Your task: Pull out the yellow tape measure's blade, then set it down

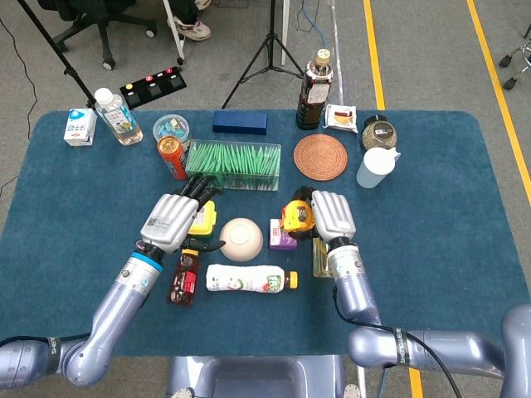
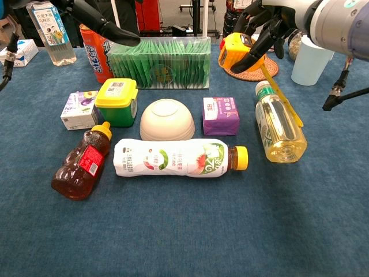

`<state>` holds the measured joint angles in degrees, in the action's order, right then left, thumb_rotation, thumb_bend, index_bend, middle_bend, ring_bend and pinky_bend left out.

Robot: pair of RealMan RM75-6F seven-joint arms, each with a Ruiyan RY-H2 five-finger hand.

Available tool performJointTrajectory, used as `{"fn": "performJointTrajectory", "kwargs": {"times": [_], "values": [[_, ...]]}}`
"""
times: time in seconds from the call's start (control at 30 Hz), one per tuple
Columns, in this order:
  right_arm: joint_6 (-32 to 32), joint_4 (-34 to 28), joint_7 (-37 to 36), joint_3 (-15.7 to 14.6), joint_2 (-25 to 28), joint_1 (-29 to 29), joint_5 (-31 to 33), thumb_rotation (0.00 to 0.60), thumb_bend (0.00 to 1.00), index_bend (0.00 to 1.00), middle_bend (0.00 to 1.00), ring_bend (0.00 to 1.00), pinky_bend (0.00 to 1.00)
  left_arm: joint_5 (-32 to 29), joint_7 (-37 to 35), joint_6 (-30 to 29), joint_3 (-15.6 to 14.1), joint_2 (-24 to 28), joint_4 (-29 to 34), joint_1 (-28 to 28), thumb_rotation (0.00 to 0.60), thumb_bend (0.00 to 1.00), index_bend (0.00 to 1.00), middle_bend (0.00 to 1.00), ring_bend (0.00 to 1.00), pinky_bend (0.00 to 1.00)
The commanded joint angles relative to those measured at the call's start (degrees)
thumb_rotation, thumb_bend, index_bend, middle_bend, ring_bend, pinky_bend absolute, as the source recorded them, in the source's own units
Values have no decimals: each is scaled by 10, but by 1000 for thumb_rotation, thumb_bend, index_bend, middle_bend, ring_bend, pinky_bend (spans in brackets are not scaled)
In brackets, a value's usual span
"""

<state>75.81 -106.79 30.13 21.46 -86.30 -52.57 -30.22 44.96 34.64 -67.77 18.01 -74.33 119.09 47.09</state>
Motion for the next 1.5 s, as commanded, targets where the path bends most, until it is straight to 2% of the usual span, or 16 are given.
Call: {"fn": "performJointTrajectory", "kwargs": {"times": [0.03, 0.57, 1.03, 1.5], "values": [[5, 6, 6, 4, -8, -3, 5, 600, 204, 682, 634, 704, 676, -14, 9, -5, 0, -8, 0, 10, 431, 109, 140, 58, 0, 262], [33, 24, 38, 25, -54, -21, 10, 600, 226, 682, 633, 707, 684, -53, 31, -30, 3, -46, -18, 46, 417, 162, 80, 27, 0, 256], [52, 24, 46, 46, -79, -25, 14, 600, 227, 681, 632, 708, 689, -78, 45, -42, 0, -81, -45, 70, 458, 203, 75, 27, 0, 256], [63, 17, 50, 59, -94, -24, 9, 600, 229, 681, 631, 708, 690, -93, 54, -50, -1, -105, -66, 87, 461, 203, 75, 26, 0, 256]]}}
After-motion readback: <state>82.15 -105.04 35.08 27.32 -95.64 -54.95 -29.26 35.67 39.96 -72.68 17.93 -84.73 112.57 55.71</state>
